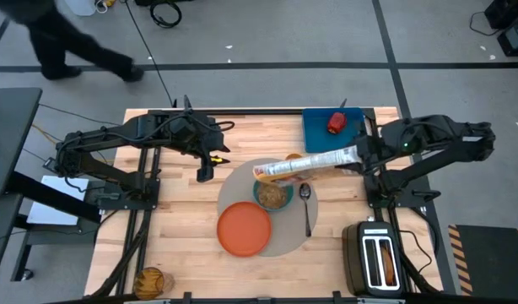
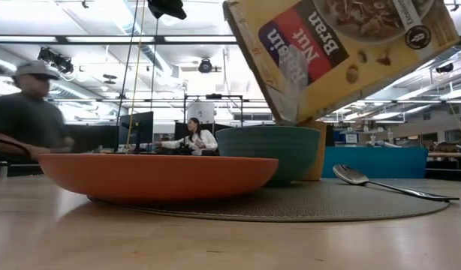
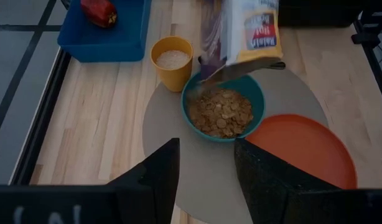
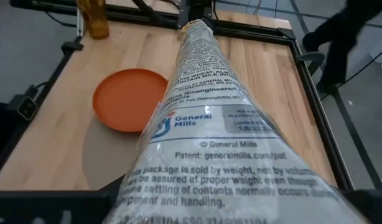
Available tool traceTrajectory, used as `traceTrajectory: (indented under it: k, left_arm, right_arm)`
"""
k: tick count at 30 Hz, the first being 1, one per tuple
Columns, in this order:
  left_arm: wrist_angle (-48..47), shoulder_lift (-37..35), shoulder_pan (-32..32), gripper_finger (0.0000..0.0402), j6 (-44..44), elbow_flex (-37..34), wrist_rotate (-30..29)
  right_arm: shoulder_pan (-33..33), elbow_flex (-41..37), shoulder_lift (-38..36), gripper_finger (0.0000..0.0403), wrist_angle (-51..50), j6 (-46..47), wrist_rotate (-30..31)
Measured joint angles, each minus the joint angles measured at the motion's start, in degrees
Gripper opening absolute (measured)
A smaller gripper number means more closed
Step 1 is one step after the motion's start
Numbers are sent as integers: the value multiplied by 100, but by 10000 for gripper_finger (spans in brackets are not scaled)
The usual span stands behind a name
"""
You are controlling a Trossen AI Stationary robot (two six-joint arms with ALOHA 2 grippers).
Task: Arrange a breakfast setting
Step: Pour the cereal from the cereal box into a bowl
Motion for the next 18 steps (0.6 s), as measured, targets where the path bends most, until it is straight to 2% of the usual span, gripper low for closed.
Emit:
traceTrajectory:
  k: [5, 14, 18]
  left_arm:
    - [26, 0, 2, 160, 1, 0, 0]
    - [32, 0, 2, 160, -32, 0, 0]
    - [90, 0, 2, 160, -38, 0, 0]
  right_arm:
    - [0, -23, -140, 171, -114, 62, 4]
    - [0, -533, -472, 171, -96, 152, -20]
    - [0, -542, -680, 171, 186, 100, -30]
